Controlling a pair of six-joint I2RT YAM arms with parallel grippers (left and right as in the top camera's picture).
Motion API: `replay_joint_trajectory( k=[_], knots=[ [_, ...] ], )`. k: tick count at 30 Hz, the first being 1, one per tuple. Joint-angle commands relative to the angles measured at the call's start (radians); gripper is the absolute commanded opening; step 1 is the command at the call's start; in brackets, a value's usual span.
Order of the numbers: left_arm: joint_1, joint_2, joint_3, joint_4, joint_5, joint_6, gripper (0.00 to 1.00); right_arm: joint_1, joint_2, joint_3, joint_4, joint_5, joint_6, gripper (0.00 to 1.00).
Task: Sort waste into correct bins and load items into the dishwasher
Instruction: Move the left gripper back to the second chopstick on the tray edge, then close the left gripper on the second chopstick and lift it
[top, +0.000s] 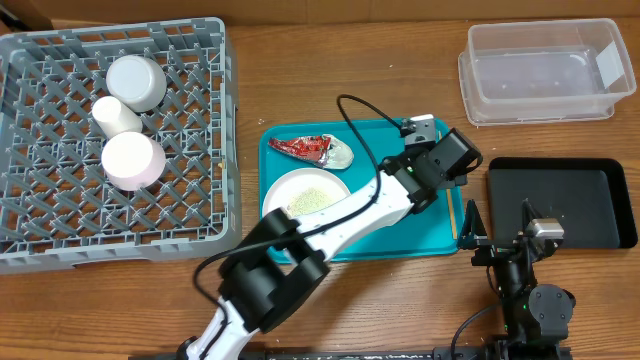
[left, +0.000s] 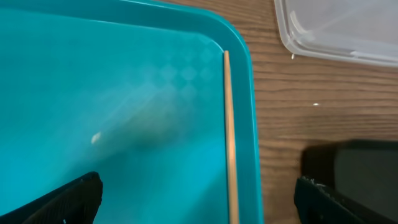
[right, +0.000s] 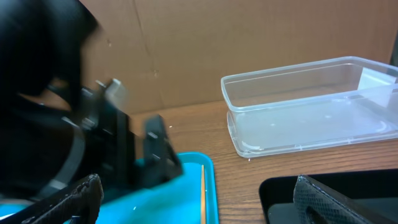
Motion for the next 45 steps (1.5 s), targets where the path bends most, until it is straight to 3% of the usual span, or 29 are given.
replay_joint_trajectory(
  k=[1,10,23,45],
  knots=[
    [-0.013,0.083,0.007,0.045,-0.035,0.097,1.00,0.003,-0.002,-0.010,0.006,0.009,0.003,1.00],
    [-0.015,0.137,0.007,0.114,-0.049,0.179,1.00,0.003,-0.002,-0.010,0.006,0.009,0.003,1.00],
    [-0.035,0.160,0.007,0.200,-0.205,0.370,1.00,0.003,-0.002,-0.010,0.006,0.009,0.003,1.00],
    [-0.039,0.199,0.007,0.227,-0.208,0.370,1.00,0.003,-0.002,-0.010,0.006,0.009,0.003,0.99]
  ],
)
